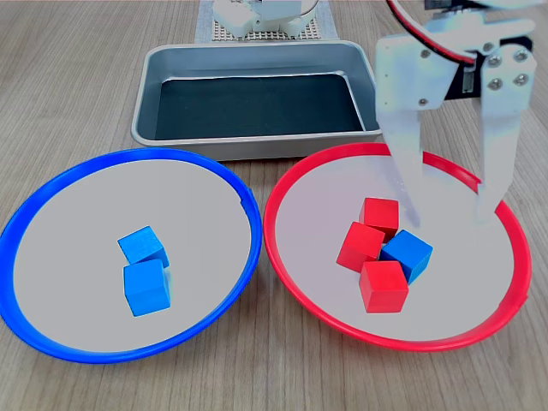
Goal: Relocate any misplaced blocks to their matching dishes.
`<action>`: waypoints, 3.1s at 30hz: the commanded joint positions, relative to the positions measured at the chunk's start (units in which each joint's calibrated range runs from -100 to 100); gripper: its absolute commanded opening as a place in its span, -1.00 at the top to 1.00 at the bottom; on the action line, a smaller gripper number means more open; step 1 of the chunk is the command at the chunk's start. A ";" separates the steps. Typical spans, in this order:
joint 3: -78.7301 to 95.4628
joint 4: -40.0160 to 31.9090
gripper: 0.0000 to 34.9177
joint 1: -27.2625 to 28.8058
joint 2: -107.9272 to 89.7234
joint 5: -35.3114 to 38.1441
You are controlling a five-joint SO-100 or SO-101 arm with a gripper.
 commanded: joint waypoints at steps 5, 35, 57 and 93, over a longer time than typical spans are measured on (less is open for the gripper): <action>-4.33 -0.40 0.38 2.88 2.78 0.34; -7.42 -1.06 0.17 3.35 6.28 -8.30; -6.51 0.01 0.11 3.17 6.36 -12.21; -33.00 16.11 0.13 6.18 19.16 -16.02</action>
